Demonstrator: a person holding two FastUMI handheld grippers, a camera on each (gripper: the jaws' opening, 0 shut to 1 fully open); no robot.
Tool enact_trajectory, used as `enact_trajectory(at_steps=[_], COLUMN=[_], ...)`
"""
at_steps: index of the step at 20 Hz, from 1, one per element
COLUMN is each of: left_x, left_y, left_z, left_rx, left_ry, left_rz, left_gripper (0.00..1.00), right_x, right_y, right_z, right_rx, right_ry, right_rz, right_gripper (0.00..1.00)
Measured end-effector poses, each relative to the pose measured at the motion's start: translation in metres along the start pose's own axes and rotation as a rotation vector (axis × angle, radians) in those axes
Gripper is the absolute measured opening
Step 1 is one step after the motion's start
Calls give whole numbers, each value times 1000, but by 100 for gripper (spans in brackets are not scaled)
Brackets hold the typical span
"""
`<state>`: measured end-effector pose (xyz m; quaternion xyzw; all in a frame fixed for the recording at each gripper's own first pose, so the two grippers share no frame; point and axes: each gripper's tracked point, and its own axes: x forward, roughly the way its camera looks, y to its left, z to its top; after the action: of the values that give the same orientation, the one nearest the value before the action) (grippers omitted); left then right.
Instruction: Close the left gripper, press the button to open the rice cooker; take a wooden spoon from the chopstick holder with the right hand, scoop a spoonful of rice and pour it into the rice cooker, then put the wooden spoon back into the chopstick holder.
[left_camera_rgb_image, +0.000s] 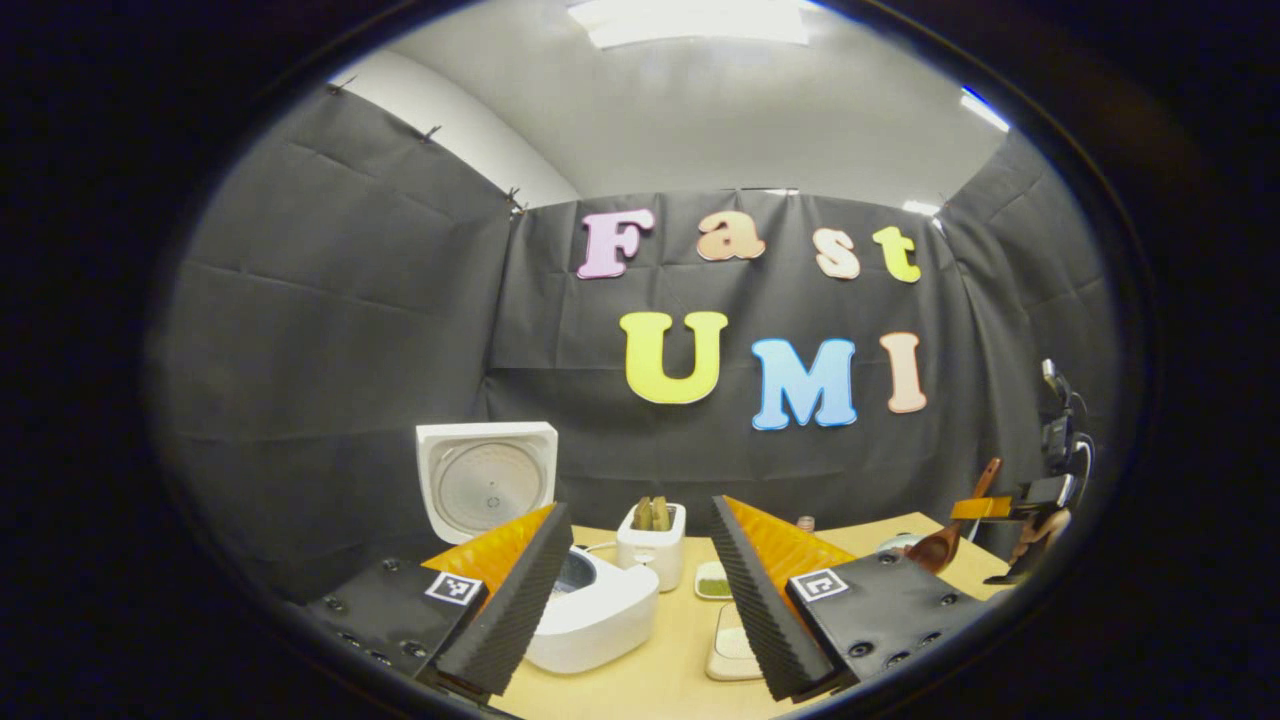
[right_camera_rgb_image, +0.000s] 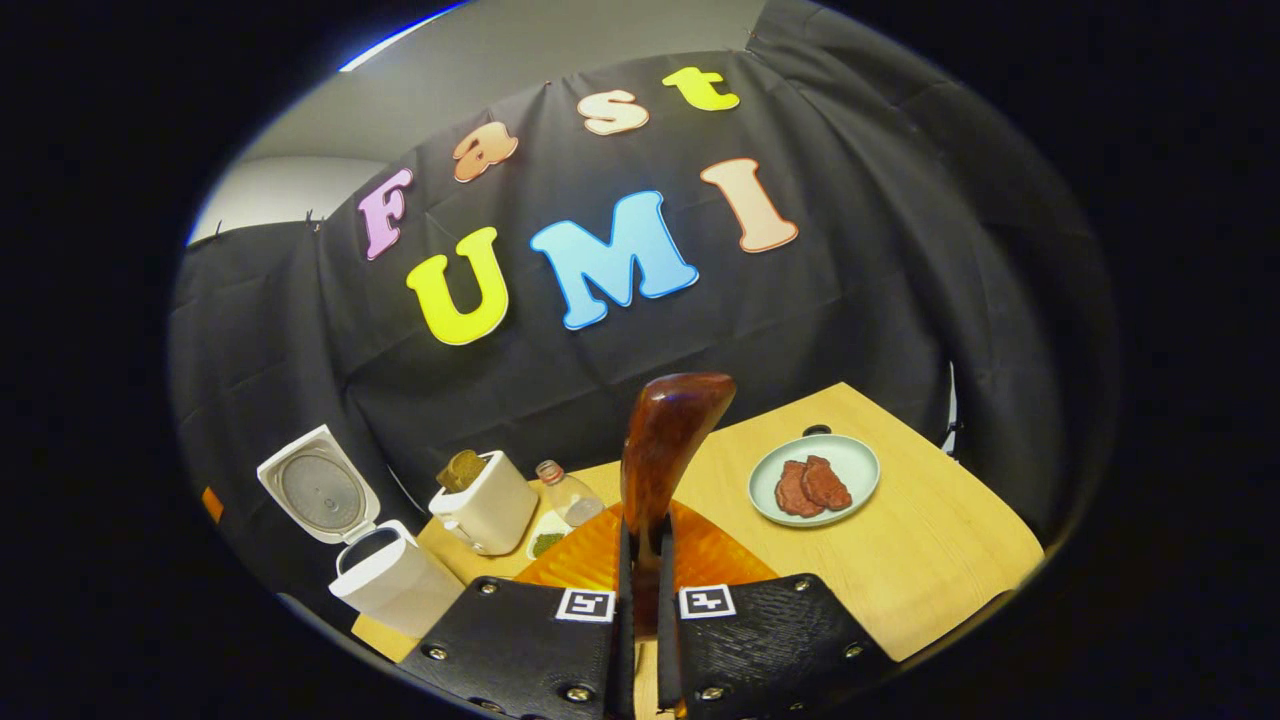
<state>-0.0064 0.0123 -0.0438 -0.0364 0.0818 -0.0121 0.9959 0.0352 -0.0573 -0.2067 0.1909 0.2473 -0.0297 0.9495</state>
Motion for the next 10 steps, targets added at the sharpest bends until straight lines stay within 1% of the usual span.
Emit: enact_trajectory(at_steps=[1,2,3,4,5,6,7,9,10], left_x=[0,-1,-2,-3,-3,-4,-5,-7,-8], left_y=[-4,-6,-8,-10,-12,-13,-13,-11,-10], left_z=[-1,-2,-2,-2,-3,-2,-3,-3,-2], left_rx=[1,5,11,17,22,26,32,47,54], left_ry=[4,7,9,11,12,14,16,19,18], left_rz=[-5,-8,-9,-10,-11,-12,-10,-6,-3], left_gripper=[96,99,99,96,99,99,96,96,99], right_x=[2,3,3,4,5,7,9,10,12], right_y=[-6,-13,-20,-24,-28,-32,-35,-42,-42], right_z=[-8,-16,-24,-30,-38,-44,-50,-60,-63], right_rx=[-10,-17,-22,-22,-21,-21,-19,-6,7], right_ry=[13,28,42,55,67,77,87,111,116], right_rz=[-16,-31,-42,-50,-58,-65,-75,-91,-90], right_gripper=[9,9,9,9,9,9,9,10,11])
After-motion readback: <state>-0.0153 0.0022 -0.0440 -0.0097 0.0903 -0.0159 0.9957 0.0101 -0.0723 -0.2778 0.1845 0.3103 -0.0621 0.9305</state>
